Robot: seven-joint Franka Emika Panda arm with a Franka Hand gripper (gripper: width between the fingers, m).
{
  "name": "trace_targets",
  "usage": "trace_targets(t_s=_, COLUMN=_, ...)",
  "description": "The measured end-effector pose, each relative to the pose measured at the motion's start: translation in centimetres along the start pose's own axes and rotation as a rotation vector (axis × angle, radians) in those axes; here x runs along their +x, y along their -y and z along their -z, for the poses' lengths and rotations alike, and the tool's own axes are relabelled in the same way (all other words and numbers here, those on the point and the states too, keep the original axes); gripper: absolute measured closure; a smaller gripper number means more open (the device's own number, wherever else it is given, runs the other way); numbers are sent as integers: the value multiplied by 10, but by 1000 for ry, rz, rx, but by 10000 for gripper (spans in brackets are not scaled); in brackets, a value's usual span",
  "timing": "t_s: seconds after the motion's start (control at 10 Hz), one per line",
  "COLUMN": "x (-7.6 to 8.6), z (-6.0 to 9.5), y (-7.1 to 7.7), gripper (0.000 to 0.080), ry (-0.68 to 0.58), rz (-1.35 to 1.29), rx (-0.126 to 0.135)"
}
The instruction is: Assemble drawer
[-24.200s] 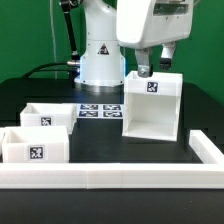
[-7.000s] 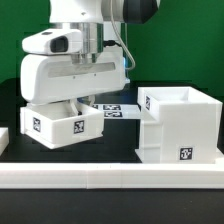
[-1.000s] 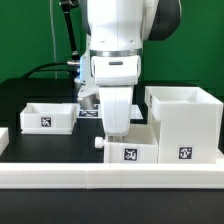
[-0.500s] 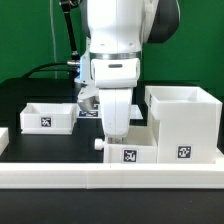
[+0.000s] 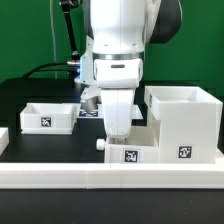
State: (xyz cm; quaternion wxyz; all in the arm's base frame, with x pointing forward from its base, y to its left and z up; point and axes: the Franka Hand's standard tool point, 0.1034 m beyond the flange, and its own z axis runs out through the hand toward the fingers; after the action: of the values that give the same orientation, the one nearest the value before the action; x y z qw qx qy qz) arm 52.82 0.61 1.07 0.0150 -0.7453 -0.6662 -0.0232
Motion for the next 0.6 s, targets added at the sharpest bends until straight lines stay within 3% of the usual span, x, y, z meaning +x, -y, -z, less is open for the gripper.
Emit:
trace_targets(t_s=0.2, x=-1, z=0, y=0, gripper=757, ry=0, rz=-11, rx=-1)
trace_targets(t_s=0.5, x=-1, z=0, y=-2, gripper=757, ry=-4, rz=-4, rx=-31)
trace_targets(t_s=0.6, x=-2, z=-1, y=-2, gripper=757, ry=-6, rz=23, rx=-65)
